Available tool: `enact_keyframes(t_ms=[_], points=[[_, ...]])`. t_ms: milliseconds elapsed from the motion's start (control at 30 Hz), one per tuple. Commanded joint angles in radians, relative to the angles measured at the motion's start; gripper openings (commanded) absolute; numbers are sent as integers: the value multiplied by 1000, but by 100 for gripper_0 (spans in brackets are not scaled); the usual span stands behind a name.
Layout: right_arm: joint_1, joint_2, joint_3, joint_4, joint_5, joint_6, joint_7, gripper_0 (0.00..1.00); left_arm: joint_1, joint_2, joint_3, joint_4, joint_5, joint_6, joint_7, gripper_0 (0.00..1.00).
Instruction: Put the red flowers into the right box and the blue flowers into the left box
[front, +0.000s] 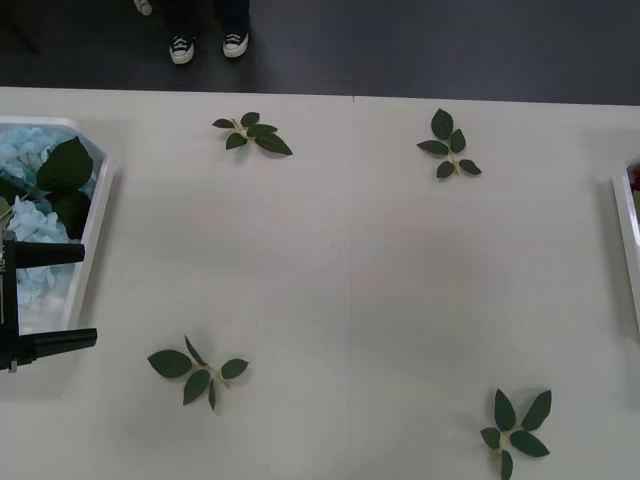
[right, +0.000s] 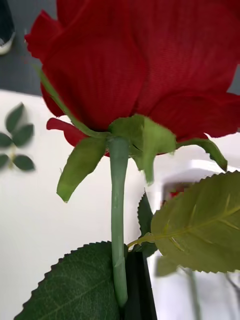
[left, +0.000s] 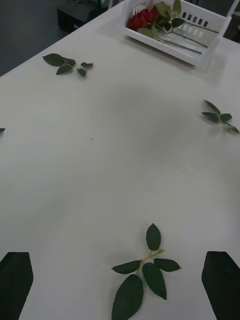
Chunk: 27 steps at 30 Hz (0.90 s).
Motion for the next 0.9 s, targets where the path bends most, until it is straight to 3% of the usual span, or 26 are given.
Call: enact_keyframes(t_ms=[33, 267, 433, 600, 733, 900], points=[[90, -22, -58, 41, -21, -25, 129, 0, -16, 0, 9, -25, 1, -9, -37, 100], [248, -22, -44, 136, 120, -104, 127, 0, -16, 0, 9, -25, 1, -9, -37, 100], [265, -21, -19, 176, 242, -147, 12, 0, -16, 0, 9, -25, 1, -9, -37, 100], [179, 15, 36, 231, 451, -148, -97, 0, -16, 0, 9, -25, 1, -9, -37, 100], [61, 81, 79, 310, 620, -153, -155, 0, -16, 0, 9, -25, 1, -9, -37, 100], [-62, 131, 99, 457, 707, -165, -137, 0, -16, 0, 9, -25, 1, -9, -37, 100]])
